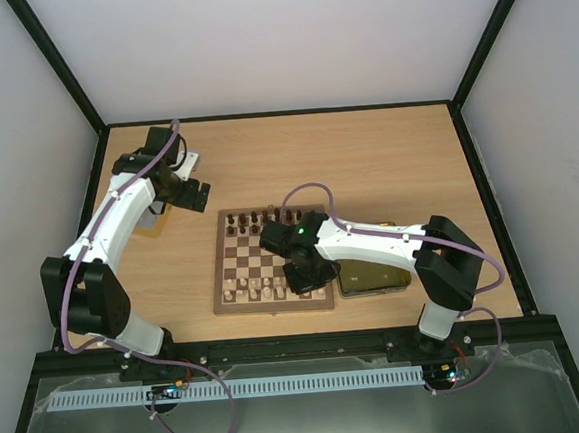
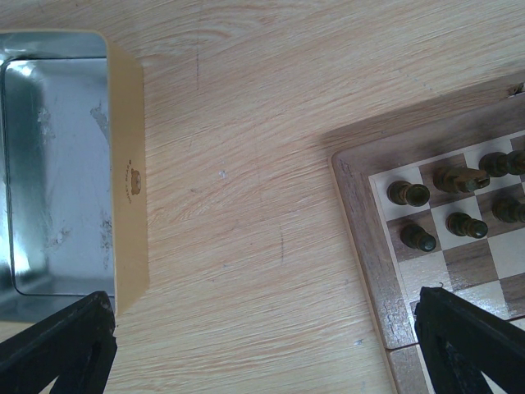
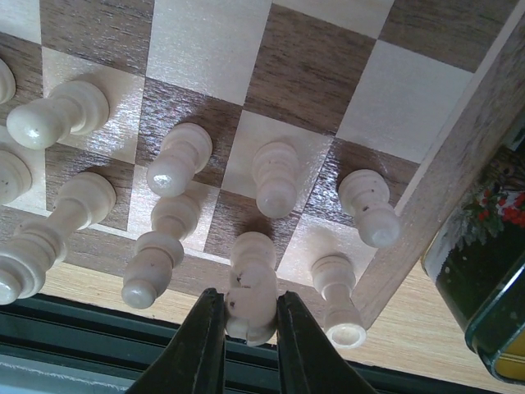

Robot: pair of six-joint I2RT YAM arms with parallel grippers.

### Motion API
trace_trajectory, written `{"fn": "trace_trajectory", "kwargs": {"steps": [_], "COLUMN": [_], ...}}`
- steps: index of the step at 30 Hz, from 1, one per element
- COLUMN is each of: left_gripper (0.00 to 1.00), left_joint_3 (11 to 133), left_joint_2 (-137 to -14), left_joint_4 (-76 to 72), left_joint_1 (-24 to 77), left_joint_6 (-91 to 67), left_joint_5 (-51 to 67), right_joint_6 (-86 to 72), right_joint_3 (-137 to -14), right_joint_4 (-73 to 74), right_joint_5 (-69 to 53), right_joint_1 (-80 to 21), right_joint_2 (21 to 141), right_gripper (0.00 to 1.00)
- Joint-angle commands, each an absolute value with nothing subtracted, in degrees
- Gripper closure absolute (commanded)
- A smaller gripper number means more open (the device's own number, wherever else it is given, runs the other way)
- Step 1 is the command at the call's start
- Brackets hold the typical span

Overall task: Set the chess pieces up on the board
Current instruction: Place the chess piece on the chessboard.

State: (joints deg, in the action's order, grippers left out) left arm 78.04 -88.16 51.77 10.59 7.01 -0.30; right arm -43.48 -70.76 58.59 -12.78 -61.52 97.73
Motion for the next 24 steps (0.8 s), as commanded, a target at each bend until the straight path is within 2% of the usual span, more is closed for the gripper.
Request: {"fn": "trace_trajectory", "kwargs": {"steps": [1,8,24], "left_gripper": [0.01,0.01,0.01], "left_joint_3": [78.48,78.58,78.34], "left_joint_2": [-87.68,-87.8,-87.71], "left_joint_4": [52.36,52.37,52.29], "left_joint_1": [10.37,10.37,10.37], "left_joint_6": [6.65,6.67,6.68], "left_joint_5": [-0.73,-0.62,-0.53], "right_joint_6": [-42.97,-43.15,-43.4], "right_joint_3": [-70.73,-70.82,-70.66], "right_joint_4": [58.73,58.88,58.57], "right_joint_5": [-12.39,-12.39,-12.75], "right_joint_1": [-61.9,-61.89,-61.89], "right_joint_2": [98.42,98.32,98.01], "right_gripper": [0.87,0.83,0.82]}}
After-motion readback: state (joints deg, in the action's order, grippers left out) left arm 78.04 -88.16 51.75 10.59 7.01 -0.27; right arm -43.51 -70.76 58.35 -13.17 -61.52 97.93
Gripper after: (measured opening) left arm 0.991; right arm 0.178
